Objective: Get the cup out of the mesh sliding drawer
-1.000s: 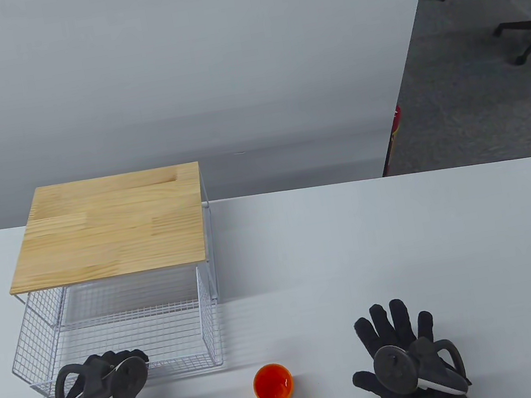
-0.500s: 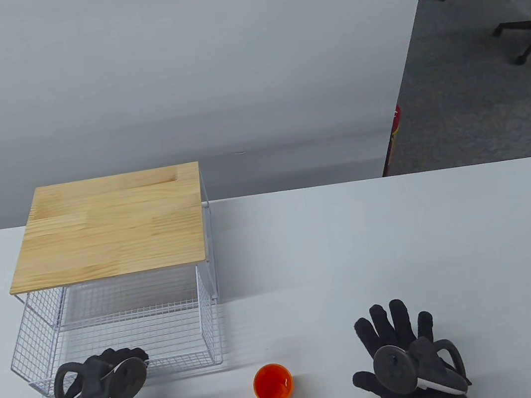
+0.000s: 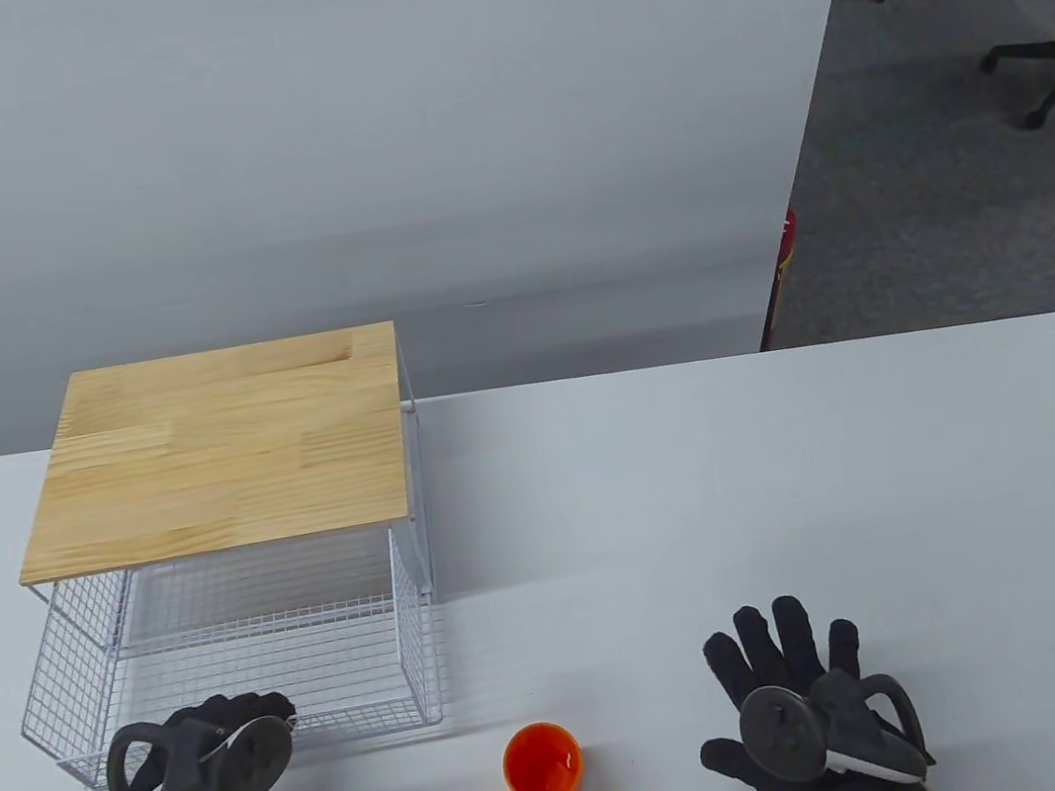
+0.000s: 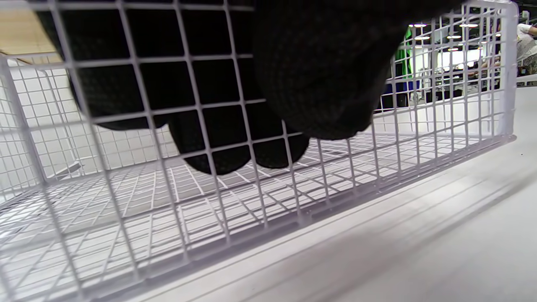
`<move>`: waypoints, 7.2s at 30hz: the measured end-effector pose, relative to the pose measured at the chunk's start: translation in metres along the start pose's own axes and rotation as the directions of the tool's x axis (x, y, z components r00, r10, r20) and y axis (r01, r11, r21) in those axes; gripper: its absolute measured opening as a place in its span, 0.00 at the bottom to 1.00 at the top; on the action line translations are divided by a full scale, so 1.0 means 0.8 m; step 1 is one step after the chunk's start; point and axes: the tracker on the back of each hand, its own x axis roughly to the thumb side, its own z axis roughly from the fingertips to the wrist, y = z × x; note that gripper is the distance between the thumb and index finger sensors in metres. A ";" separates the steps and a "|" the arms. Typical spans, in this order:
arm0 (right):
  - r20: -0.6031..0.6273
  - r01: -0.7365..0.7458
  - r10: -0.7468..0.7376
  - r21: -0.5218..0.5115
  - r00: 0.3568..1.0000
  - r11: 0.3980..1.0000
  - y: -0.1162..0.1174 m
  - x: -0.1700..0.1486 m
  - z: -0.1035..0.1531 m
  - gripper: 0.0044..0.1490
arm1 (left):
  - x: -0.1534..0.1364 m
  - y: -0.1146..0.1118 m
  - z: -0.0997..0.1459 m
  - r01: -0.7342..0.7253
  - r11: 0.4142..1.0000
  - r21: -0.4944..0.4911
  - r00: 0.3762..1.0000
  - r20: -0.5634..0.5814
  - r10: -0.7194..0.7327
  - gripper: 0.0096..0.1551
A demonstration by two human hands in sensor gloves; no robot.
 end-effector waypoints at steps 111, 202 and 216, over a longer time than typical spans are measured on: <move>-0.001 -0.006 0.006 -0.014 1.000 1.000 0.001 -0.004 0.001 0.59 | -0.028 -0.020 -0.099 0.034 0.999 0.025 0.989 -0.143 -0.030 0.15; 0.038 -0.015 0.016 -0.029 0.999 0.999 -0.008 0.006 0.007 0.59 | 0.054 0.023 -0.049 0.017 0.996 -0.092 0.998 0.056 -0.012 0.60; 0.088 -0.017 0.023 -0.066 0.996 0.998 -0.010 0.020 0.013 0.59 | 0.087 0.044 0.004 -0.107 0.986 -0.131 0.988 0.101 0.120 0.64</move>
